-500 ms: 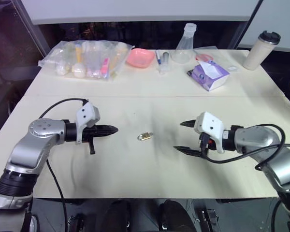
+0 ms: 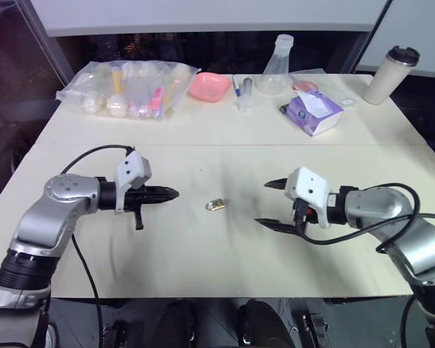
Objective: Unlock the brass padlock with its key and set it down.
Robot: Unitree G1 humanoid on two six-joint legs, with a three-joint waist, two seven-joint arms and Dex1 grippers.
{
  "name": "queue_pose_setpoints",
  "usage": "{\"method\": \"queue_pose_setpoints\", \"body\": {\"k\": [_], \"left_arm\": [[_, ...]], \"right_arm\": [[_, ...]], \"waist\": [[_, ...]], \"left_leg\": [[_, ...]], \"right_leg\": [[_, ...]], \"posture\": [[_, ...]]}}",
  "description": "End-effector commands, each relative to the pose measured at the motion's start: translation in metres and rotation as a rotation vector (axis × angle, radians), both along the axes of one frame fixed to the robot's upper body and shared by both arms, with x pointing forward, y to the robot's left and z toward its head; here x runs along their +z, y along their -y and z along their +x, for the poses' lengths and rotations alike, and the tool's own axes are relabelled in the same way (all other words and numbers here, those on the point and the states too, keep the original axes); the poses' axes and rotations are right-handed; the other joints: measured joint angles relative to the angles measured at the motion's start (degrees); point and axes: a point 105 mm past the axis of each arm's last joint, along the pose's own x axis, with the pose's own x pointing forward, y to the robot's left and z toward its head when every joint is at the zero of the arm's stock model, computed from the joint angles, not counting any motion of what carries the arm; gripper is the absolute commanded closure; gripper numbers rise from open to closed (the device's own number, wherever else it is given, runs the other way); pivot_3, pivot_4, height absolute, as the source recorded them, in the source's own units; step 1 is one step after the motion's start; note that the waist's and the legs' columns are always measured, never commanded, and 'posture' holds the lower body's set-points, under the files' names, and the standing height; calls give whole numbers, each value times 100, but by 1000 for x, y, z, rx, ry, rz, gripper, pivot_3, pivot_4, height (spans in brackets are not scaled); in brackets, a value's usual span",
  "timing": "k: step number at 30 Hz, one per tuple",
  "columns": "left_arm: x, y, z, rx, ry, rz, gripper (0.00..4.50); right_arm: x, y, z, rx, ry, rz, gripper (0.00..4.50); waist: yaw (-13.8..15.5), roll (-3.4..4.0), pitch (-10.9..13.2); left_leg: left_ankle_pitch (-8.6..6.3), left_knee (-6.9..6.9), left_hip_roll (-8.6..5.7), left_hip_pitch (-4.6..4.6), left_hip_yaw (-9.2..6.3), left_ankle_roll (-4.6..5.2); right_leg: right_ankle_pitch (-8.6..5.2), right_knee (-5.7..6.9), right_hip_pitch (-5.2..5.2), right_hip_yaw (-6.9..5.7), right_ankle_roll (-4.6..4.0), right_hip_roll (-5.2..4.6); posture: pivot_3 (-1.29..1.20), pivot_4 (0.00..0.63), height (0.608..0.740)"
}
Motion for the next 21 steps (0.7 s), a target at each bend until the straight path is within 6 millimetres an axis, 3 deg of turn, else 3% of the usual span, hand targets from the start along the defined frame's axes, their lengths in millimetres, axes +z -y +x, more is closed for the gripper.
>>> {"method": "queue_pose_setpoints", "body": {"k": [1, 8, 17, 21], "left_arm": [[9, 3, 4, -7, 58, 8, 4500], [6, 7, 6, -30, 49, 5, 4500], [-4, 27, 7, -67, 32, -25, 4500], [-15, 38, 6, -96, 15, -12, 2778]], "right_arm": [[9, -5, 1, 16, 54, 8, 60], [10, -4, 10, 2, 88, 9, 60], [12, -4, 10, -4, 101, 15, 60], [12, -5, 9, -4, 103, 15, 0]], "waist": [[3, 0, 0], [-4, 0, 0], [-2, -1, 1], [2, -1, 1]], "left_leg": [[0, 0, 0, 0, 0, 0], [0, 1, -1, -1, 1, 1], [0, 2, -1, -1, 1, 1], [0, 5, -2, -1, 1, 1]], "right_leg": [[0, 0, 0, 0, 0, 0], [0, 0, 0, 0, 0, 2], [0, 1, -1, -1, 1, 4], [1, 2, 2, -1, 1, 4]], "posture": [[0, 150, 715], [0, 150, 715], [0, 150, 715], [0, 150, 715]]}}
